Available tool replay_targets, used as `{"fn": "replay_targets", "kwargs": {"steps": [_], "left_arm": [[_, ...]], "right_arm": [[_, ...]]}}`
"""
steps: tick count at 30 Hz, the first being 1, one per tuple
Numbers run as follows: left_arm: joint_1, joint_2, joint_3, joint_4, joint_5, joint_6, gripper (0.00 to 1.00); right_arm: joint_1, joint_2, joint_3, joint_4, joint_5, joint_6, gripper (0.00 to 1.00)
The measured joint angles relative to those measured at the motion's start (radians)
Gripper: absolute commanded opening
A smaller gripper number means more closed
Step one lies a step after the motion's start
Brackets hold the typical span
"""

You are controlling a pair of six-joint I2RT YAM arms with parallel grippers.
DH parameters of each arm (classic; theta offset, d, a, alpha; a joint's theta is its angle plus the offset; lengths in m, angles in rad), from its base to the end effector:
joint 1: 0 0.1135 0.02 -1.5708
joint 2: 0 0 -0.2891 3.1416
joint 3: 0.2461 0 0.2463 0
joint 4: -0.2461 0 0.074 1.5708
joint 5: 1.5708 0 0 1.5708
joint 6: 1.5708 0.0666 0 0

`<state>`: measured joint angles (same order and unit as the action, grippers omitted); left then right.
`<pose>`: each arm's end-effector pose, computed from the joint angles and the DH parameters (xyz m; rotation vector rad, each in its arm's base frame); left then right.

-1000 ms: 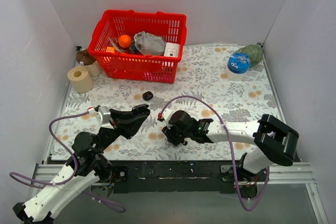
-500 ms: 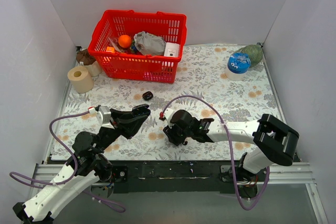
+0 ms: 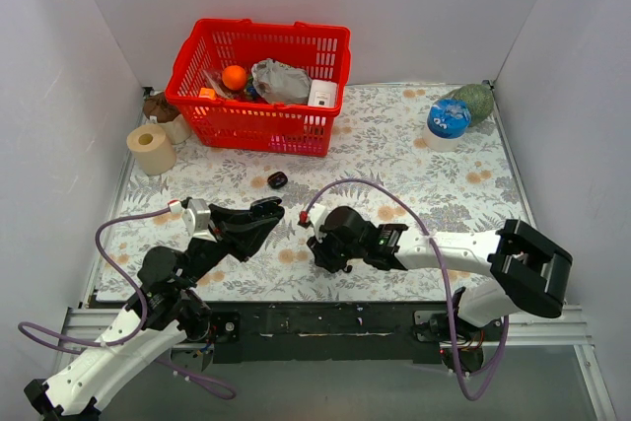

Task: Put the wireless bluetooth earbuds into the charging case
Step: Pick up the earbud from the center of the board.

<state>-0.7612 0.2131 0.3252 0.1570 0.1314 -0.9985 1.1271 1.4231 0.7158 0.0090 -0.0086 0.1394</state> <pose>0.0686 -0.0774 0.2982 -0.0481 1.4828 -1.5577 0.1307 0.2764 0.1995 -1.1233 2.0766 0.6595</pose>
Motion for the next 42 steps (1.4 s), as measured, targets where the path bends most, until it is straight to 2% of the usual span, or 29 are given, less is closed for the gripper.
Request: {"fn": "replay_targets", "kwargs": {"steps": [6, 16, 37, 42], "left_arm": [[0.0, 0.0, -0.001, 0.0, 0.003, -0.002, 0.0], [0.0, 0.007, -0.001, 0.0, 0.007, -0.004, 0.0], [0.0, 0.007, -0.001, 0.0, 0.007, -0.005, 0.0], [0.0, 0.007, -0.001, 0.0, 0.007, -0.006, 0.0]], "right_arm": [[0.001, 0.041, 0.0, 0.0, -0.025, 0.005, 0.45], [0.001, 0.072, 0.0, -0.006, -0.017, 0.008, 0.49], [-0.023, 0.092, 0.016, 0.002, 0.012, 0.014, 0.5], [-0.035, 0.101, 0.026, 0.002, 0.022, 0.014, 0.44]]}}
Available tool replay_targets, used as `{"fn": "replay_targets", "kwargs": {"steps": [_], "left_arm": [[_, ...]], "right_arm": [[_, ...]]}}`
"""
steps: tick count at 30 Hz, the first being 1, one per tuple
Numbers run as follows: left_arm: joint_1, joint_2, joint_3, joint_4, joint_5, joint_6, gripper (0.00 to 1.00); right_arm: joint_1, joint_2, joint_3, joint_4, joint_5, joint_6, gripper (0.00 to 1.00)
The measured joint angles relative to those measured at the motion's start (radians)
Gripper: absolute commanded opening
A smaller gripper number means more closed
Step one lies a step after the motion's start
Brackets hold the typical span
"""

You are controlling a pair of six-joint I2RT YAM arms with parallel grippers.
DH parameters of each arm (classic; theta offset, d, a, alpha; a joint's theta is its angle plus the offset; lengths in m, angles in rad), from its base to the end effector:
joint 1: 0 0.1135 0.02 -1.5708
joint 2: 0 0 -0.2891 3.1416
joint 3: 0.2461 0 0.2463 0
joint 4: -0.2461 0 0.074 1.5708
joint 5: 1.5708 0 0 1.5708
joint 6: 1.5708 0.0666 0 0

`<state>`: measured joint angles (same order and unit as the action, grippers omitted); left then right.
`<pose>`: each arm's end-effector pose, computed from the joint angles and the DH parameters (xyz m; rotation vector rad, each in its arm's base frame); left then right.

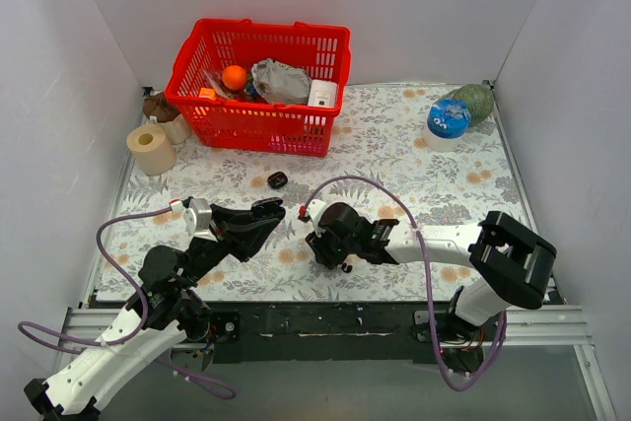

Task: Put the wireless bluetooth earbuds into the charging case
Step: Pick up the earbud from the center of the board, then place the earbud in the charging case.

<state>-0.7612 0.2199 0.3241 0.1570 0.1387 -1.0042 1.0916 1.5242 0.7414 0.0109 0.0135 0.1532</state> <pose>0.0692 -0.0787 0.2972 -0.0467 1.4942 -1.5635 0.1479 0.2826 0.1783 -1.0889 2.1632 0.5827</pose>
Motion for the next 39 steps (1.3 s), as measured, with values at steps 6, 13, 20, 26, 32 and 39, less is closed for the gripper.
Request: {"fn": "replay_targets", "kwargs": {"steps": [6, 13, 20, 26, 32, 39], "left_arm": [[0.0, 0.0, 0.0, 0.0, 0.0, -0.006, 0.0], [0.0, 0.0, -0.002, 0.0, 0.0, -0.007, 0.0], [0.0, 0.0, -0.002, 0.0, 0.003, -0.008, 0.0], [0.0, 0.013, -0.002, 0.013, 0.04, -0.006, 0.0], [0.0, 0.153, -0.009, 0.143, 0.243, -0.018, 0.0], [0.0, 0.395, 0.021, 0.312, 0.51, -0.037, 0.0]], "right_arm": [[-0.016, 0.01, 0.002, -0.001, 0.039, 0.0, 0.33], [-0.026, 0.014, 0.002, -0.008, 0.069, 0.002, 0.01], [-0.025, -0.042, 0.002, -0.072, 0.105, -0.002, 0.01], [-0.019, -0.338, 0.131, -0.308, 0.101, -0.079, 0.01], [0.112, -0.557, 0.468, -0.528, 0.012, -0.201, 0.01], [0.337, -0.578, 0.56, -0.685, -0.043, -0.244, 0.01]]}}
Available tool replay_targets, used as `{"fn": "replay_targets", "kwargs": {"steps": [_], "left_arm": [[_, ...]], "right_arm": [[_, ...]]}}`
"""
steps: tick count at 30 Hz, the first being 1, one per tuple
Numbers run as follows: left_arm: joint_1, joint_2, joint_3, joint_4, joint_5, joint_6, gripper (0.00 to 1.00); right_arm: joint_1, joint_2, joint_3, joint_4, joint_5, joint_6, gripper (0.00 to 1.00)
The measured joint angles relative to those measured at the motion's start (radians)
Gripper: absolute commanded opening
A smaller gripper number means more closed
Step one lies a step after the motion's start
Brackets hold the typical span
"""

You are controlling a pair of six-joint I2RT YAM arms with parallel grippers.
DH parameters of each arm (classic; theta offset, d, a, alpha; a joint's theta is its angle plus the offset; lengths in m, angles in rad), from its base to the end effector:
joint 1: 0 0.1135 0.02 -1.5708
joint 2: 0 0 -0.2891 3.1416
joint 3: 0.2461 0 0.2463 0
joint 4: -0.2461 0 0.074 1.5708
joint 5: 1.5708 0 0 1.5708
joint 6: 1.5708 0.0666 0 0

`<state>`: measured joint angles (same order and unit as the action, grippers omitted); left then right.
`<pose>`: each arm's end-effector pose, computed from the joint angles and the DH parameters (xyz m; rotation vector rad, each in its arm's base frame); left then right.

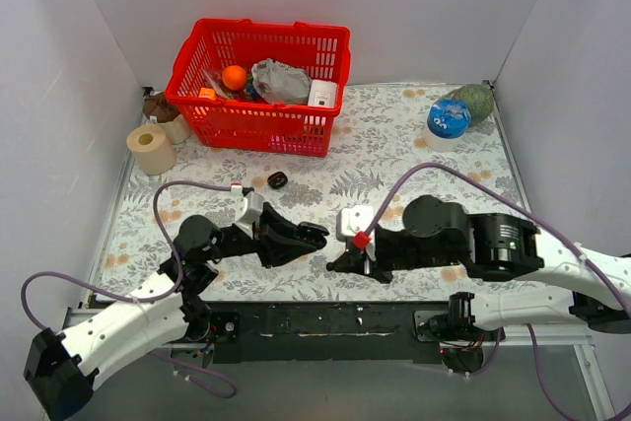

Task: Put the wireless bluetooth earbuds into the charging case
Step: Place the earbud in the charging case.

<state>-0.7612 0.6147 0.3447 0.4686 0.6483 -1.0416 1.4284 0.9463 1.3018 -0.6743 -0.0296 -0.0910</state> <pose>0.0842 -0.1358 0.2994 0.4257 1.6725 -1.8620 0.0247 0.1859 0.4434 -1.3939 1.4364 0.9204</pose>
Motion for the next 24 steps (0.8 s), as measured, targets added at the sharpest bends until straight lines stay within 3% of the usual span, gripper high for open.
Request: {"fn": "replay_targets", "kwargs": {"steps": [4, 12, 24], "left_arm": [[0.0, 0.098, 0.067, 0.024, 0.098, -0.011, 0.0], [0.0, 0.096, 0.097, 0.055, 0.196, -0.018, 0.0], [0.003, 0.074, 0.097, 0.029, 0.207, 0.009, 0.0]], "right_arm": [[0.034, 0.046, -0.03, -0.038, 0.005, -0.007, 0.01], [0.046, 0.061, -0.04, -0.015, 0.124, -0.011, 0.01], [0.053, 0.077, -0.039, 0.022, 0.193, -0.01, 0.01]]}}
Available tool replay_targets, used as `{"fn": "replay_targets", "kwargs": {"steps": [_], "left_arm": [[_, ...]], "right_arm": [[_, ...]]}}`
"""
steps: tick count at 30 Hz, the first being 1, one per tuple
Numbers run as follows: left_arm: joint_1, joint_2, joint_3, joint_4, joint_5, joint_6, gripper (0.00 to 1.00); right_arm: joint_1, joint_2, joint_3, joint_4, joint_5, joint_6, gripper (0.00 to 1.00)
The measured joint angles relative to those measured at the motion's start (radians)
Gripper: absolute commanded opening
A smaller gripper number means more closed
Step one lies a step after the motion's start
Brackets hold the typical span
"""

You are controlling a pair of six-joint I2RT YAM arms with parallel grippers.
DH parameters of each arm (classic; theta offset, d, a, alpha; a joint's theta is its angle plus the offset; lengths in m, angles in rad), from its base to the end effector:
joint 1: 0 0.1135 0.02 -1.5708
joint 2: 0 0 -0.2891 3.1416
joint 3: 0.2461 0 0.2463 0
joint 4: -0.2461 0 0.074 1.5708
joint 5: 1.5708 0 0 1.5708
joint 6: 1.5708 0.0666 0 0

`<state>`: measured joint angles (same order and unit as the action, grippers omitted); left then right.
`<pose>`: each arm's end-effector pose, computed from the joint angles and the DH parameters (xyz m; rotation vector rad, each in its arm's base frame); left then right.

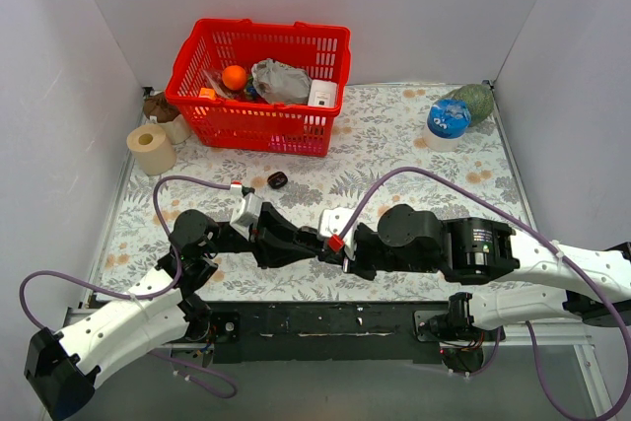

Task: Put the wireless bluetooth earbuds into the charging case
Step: Place the earbud in the charging case.

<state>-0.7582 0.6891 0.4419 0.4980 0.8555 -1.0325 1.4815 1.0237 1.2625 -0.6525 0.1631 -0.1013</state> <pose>0.0795 -0.1446 0.3263 0.6759 1.6258 -1.9594 0.0300 0.2136 0.4190 -1.3818 1.5192 0.7233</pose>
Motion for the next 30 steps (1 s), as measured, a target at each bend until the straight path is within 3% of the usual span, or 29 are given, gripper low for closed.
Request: {"fn": "replay_targets", "kwargs": {"steps": [30], "left_arm": [[0.002, -0.011, -0.01, 0.003, 0.008, -0.013, 0.0]], "right_arm": [[-0.001, -0.016, -0.005, 0.165, 0.175, -0.003, 0.01]]}}
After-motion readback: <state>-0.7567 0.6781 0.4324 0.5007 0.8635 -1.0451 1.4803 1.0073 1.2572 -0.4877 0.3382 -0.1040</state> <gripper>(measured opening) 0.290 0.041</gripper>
